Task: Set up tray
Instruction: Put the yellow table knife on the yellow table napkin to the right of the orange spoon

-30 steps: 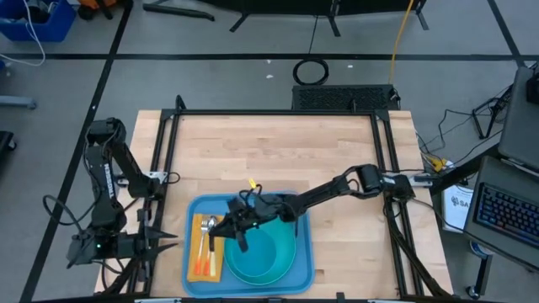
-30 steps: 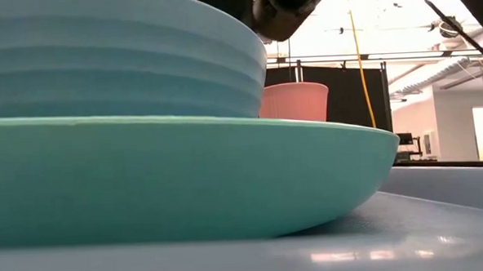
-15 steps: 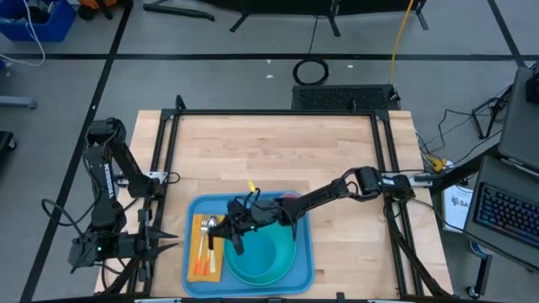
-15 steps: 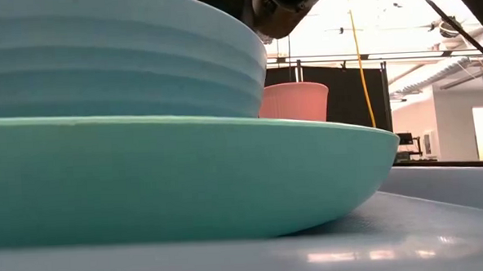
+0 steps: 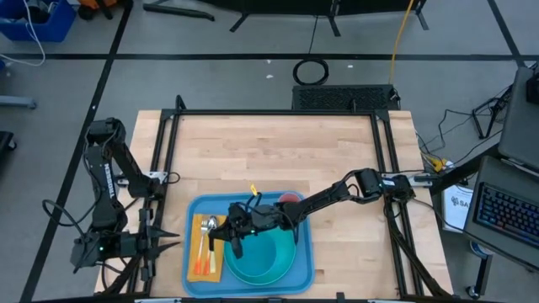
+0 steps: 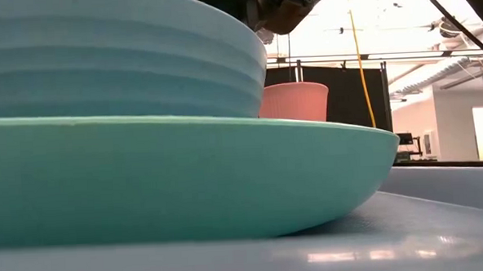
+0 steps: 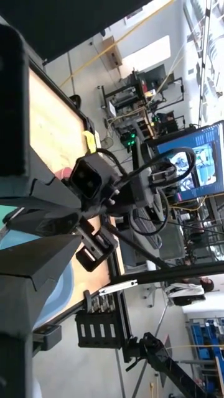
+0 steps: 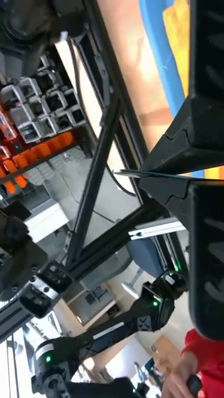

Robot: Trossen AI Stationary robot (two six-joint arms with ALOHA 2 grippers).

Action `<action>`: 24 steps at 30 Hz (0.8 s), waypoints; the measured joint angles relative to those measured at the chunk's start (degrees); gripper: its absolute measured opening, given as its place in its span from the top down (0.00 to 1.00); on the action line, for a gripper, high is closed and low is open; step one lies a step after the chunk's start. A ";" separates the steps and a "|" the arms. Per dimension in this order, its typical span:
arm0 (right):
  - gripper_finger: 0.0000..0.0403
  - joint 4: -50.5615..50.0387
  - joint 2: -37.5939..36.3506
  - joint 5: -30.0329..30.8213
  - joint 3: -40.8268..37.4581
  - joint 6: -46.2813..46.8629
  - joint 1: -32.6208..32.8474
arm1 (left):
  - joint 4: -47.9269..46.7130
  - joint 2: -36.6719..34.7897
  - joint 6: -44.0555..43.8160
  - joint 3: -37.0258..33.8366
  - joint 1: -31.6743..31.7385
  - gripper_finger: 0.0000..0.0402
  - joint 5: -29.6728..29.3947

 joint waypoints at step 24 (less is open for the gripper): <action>1.00 -2.56 1.71 0.44 0.04 2.24 -1.09 | -2.81 0.02 -2.97 0.02 0.00 0.80 0.17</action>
